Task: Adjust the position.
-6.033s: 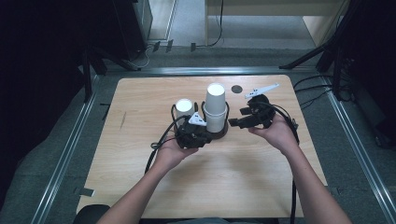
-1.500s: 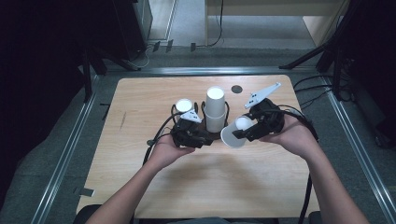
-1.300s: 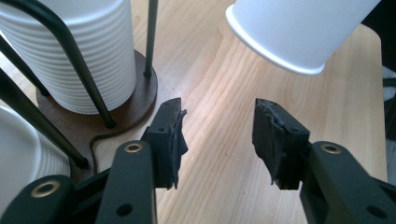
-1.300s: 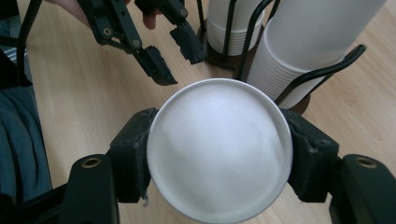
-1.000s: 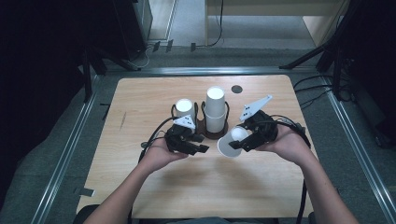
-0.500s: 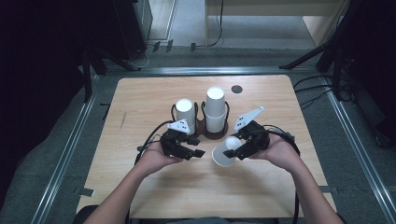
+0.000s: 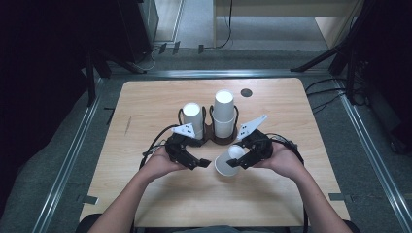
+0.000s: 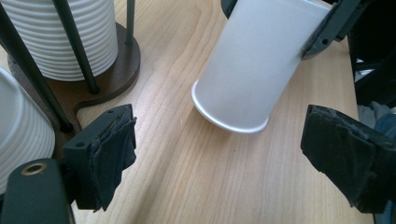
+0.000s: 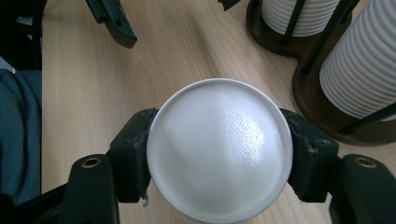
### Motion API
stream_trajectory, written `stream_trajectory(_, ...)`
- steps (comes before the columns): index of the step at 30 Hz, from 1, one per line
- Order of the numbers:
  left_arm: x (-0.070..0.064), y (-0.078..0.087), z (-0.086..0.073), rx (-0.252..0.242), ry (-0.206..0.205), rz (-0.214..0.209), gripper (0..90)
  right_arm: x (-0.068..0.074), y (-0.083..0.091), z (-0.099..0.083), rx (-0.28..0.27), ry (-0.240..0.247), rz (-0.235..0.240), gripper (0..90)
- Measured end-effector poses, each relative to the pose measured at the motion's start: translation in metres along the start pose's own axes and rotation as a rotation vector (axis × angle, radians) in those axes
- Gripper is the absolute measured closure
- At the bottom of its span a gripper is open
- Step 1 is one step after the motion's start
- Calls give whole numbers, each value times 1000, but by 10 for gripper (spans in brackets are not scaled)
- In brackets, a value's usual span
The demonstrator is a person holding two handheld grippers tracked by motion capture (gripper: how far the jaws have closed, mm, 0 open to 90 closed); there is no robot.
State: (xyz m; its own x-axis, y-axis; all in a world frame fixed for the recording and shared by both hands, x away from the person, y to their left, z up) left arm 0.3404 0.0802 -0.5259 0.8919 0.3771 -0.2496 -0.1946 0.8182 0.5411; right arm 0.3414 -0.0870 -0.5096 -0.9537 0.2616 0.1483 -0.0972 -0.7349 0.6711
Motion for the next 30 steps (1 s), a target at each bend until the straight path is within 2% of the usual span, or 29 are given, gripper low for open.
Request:
stream_trajectory(9, -8, -6, 0, 12, -33, -12, 88, 1, -2, 5, -12, -5, 5, 342)
stream_trajectory(12, -13, -10, 0, 18, -55, -29, 87, 1, -2, 9, -27, -7, 9, 342)
stream_trajectory(14, -14, -13, 0, 25, -62, -16, 50, 2, 0, 11, -37, -12, 13, 342)
stream_trajectory(21, -21, -25, -1, 40, -70, -53, 47, 6, -1, 19, -48, -7, 29, 342)
stream_trajectory(25, -23, -29, -1, 33, -65, -73, 47, 9, -3, 22, -53, -2, 40, 342)
stream_trajectory(30, -26, -32, -1, 15, -68, -79, 47, 15, 1, 32, -99, -14, 65, 343)
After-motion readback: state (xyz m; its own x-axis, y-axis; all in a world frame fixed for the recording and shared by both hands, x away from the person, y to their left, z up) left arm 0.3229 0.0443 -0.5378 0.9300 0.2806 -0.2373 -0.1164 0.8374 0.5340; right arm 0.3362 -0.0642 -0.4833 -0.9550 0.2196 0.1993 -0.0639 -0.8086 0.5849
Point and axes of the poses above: each handheld gripper's, and its own axes: y roughly backward along the jaws, z roughly out of its top, x roughly to its left, the point moved 7 cm from there along -y, roughly forward along the jaws, and after that the axes turned 7 degrees about -x, right-handed, at the moved point
